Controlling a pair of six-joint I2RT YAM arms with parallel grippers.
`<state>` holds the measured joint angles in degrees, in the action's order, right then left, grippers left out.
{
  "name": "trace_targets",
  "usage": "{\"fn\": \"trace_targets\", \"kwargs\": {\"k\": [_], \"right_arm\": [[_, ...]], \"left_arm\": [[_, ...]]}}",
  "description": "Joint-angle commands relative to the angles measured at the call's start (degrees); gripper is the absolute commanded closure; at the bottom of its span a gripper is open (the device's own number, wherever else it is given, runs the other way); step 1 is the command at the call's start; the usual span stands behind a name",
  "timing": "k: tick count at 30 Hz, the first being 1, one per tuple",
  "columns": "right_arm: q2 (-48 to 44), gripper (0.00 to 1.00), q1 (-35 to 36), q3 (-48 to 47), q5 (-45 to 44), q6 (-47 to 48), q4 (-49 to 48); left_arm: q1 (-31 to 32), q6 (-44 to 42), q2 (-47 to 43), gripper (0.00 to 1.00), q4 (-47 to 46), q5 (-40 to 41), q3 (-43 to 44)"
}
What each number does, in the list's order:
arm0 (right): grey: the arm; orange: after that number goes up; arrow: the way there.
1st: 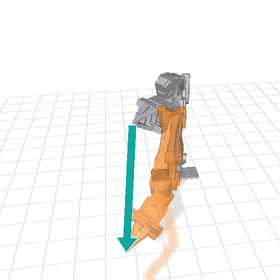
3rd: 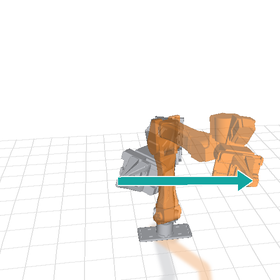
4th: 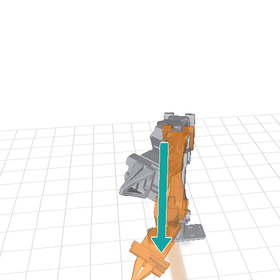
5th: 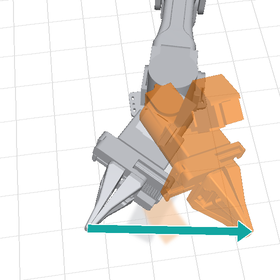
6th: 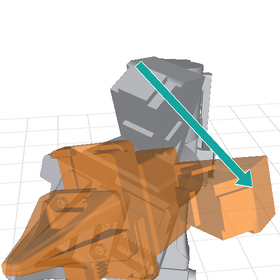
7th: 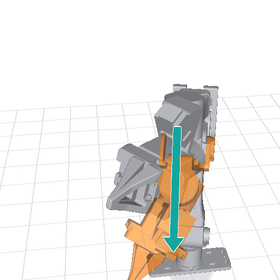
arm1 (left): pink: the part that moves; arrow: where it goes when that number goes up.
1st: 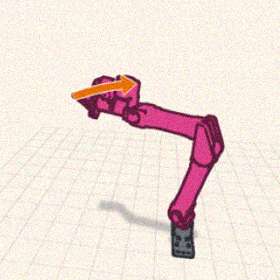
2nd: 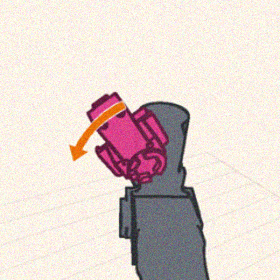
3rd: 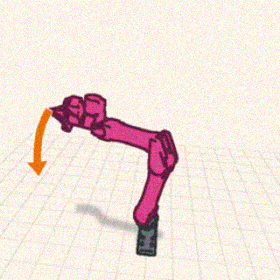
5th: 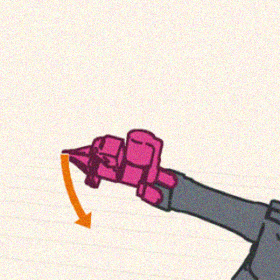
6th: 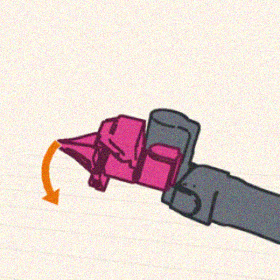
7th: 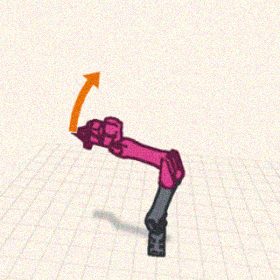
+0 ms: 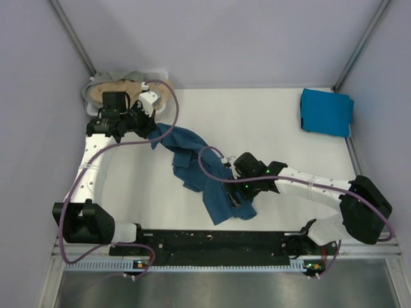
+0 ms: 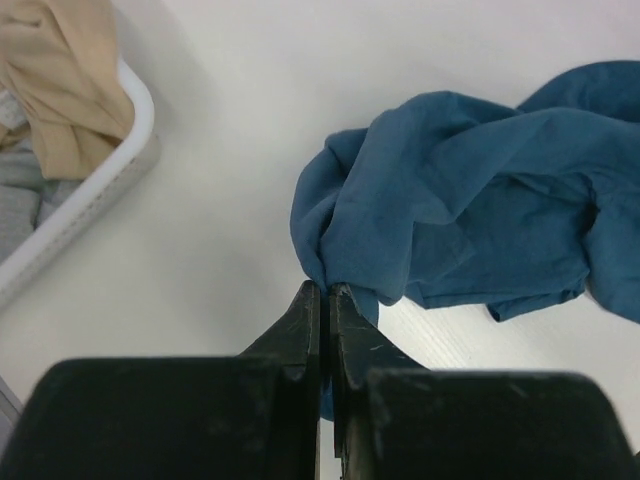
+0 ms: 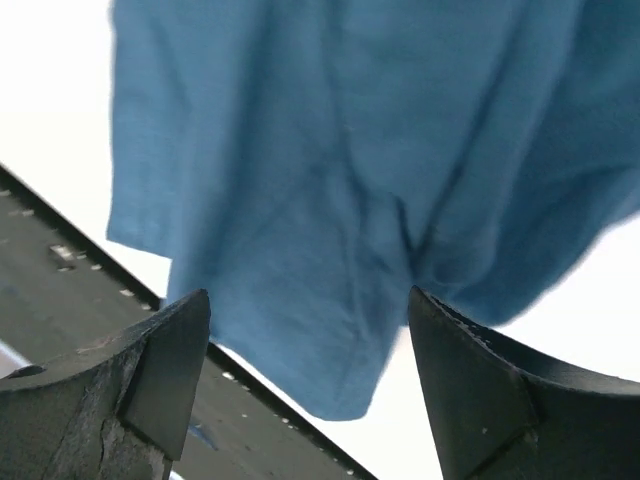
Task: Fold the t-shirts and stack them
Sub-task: Flatten out the tshirt
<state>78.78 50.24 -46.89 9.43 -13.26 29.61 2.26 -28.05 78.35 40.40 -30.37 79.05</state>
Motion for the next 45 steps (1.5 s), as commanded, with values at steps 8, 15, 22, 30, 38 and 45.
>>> {"fn": "trace_targets", "kwargs": {"k": [8, 15, 22, 30, 38, 45], "right_arm": [[4.18, 0.24, 0.12, 0.92, -6.98, -7.66, 2.31], [7.27, 1.0, -1.71, -0.74, -6.87, -6.52, 1.33], [-8.36, 1.0, -11.03, -16.52, -20.4, 2.78, 12.04], [-20.06, 1.0, -11.39, -38.61, -21.83, 12.9, 16.8], [-28.32, 1.0, -11.3, -50.65, -12.61, 14.75, 20.31], [-29.75, 1.0, -11.39, -56.99, -13.28, 13.61, 22.95]], "left_arm": [[-1.56, -3.15, -1.18, 1.0, 3.46, 1.45, -1.61], [-4.72, -2.09, -1.79, 1.0, 2.49, 3.74, 1.54], [-7.36, -3.41, -3.02, 1.0, 3.54, 6.63, 11.2], [-7.98, -6.13, -9.35, 1.0, 9.94, 9.89, 22.72], [-7.98, -9.3, -13.31, 1.0, 24.35, 12.35, 35.81], [-8.06, -9.65, -14.19, 1.0, 32.98, 11.74, 42.95]]}}
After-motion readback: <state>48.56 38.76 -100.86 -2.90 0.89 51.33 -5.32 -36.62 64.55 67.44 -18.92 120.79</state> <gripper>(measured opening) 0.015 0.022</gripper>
